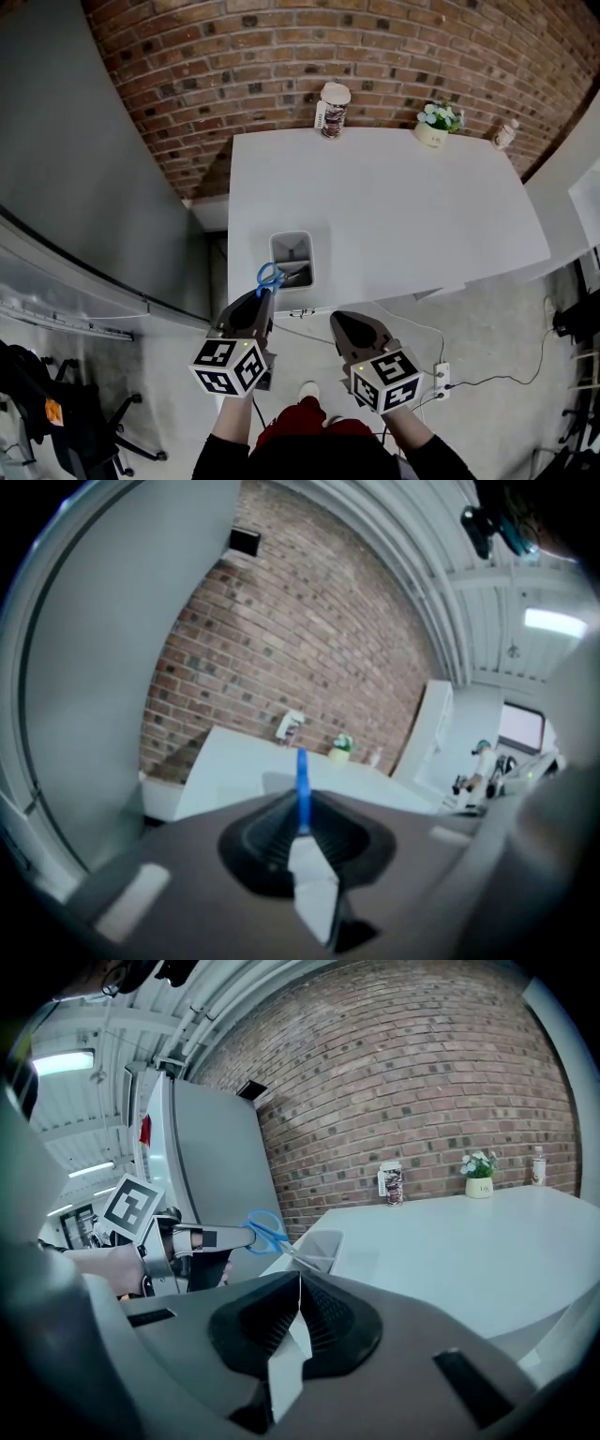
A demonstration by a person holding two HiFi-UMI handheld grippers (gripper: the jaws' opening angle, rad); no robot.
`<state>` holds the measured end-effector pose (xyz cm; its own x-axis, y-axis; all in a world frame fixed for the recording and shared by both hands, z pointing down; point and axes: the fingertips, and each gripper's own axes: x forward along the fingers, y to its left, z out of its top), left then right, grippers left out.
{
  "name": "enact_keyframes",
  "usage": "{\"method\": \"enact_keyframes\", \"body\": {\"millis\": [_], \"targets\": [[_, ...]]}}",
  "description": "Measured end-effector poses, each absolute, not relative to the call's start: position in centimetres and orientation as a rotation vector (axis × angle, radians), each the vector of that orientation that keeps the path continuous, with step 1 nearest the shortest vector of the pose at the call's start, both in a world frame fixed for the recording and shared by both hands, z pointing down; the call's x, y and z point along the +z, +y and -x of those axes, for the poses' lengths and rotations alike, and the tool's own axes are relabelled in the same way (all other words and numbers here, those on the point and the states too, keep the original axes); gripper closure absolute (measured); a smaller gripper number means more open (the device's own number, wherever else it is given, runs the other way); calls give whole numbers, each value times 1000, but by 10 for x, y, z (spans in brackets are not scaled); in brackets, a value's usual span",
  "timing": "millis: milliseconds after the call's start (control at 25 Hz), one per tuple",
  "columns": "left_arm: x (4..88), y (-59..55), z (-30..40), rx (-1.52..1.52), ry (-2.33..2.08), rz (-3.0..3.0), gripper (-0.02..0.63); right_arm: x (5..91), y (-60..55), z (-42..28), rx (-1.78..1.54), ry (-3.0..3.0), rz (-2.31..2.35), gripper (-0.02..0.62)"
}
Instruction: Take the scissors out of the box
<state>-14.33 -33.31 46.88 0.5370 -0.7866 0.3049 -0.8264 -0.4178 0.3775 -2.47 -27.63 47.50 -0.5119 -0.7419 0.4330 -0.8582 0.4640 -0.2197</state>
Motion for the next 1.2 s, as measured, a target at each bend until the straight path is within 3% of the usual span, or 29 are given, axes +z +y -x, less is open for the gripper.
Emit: {"method": "enact_keyframes", "body": {"millis": [560, 1200], "targets": [[417, -304, 131, 31, -1348, -2398, 577, 448, -247, -14, 534, -2436, -1495, 586], [384, -247, 51, 7, -1222, -2530, 576, 427, -180, -95, 499, -2365, -1688, 586]]}}
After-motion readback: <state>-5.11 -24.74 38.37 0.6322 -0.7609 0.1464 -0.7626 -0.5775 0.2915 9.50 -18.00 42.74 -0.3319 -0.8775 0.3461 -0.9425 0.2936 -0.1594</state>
